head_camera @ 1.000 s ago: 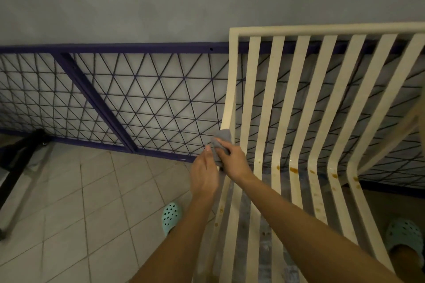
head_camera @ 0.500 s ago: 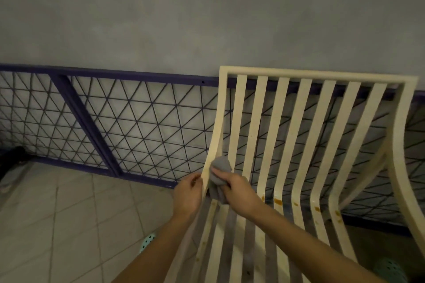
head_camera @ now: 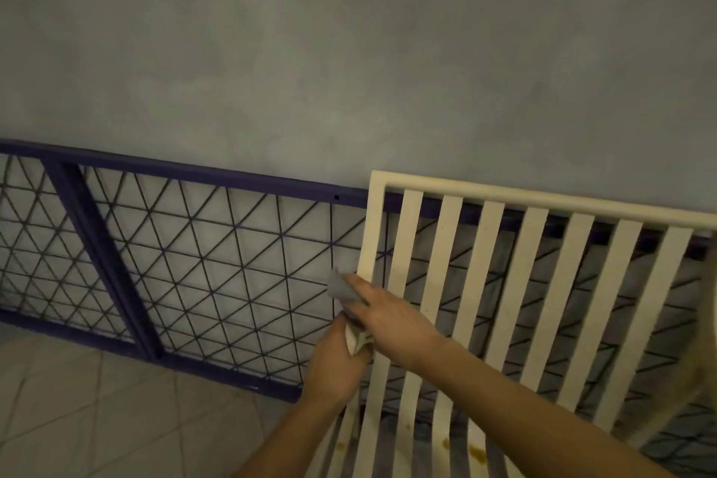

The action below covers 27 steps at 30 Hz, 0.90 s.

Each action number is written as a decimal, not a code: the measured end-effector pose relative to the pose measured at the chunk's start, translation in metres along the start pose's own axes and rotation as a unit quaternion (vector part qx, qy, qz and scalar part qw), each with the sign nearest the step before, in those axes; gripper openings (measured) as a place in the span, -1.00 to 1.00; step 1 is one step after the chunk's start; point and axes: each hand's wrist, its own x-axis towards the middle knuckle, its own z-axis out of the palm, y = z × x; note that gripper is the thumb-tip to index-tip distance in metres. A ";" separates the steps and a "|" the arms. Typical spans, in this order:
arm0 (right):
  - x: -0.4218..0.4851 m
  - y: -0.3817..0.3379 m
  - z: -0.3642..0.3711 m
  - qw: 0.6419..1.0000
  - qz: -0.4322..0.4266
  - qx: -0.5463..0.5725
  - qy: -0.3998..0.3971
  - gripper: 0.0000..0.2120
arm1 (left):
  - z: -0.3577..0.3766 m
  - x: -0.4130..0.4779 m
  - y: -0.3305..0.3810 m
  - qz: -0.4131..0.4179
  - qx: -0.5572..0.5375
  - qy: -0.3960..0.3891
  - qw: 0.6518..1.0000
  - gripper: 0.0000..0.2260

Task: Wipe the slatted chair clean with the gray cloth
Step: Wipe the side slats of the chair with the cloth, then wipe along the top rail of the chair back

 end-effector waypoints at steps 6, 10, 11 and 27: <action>0.003 0.006 0.010 0.989 -0.088 -0.123 -0.001 -0.56 | 0.010 -0.008 -0.012 0.006 0.034 0.016 0.999 -0.46; 0.013 0.023 -0.046 0.999 0.010 -0.035 -0.013 -0.47 | 0.006 -0.013 -0.011 0.016 0.025 0.011 1.000 -0.42; 0.015 0.031 -0.065 0.999 0.050 0.014 -0.003 -0.45 | 0.005 -0.015 -0.012 0.016 0.022 0.013 1.000 -0.42; 0.062 0.086 -0.155 0.980 0.154 0.122 0.006 -0.43 | -0.007 -0.022 -0.025 0.015 0.019 -0.035 0.999 -0.35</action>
